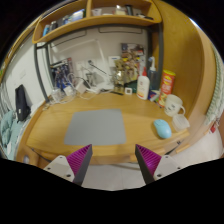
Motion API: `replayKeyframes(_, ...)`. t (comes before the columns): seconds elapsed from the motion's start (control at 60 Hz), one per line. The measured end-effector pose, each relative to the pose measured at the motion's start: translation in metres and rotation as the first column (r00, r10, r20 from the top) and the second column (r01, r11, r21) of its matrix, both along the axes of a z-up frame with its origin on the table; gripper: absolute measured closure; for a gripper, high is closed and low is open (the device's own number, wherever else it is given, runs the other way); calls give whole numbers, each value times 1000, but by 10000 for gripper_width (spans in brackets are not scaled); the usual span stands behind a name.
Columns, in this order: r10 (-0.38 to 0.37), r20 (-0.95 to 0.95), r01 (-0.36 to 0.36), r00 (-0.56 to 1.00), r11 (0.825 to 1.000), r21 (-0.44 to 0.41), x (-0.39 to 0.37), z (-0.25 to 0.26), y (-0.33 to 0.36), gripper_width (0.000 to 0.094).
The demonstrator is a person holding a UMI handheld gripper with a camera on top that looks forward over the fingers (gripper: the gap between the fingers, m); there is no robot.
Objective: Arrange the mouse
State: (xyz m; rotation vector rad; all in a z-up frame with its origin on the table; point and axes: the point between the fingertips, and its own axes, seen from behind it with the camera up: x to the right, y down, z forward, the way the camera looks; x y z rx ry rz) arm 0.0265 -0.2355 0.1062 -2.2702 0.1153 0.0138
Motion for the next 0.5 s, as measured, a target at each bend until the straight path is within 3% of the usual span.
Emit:
replayKeyframes(0.3,-87,41,88,995,996,-31,102,-69,3,77)
replayKeyframes(0.5,-63,52,62,997,998,18,119,-83,65,73)
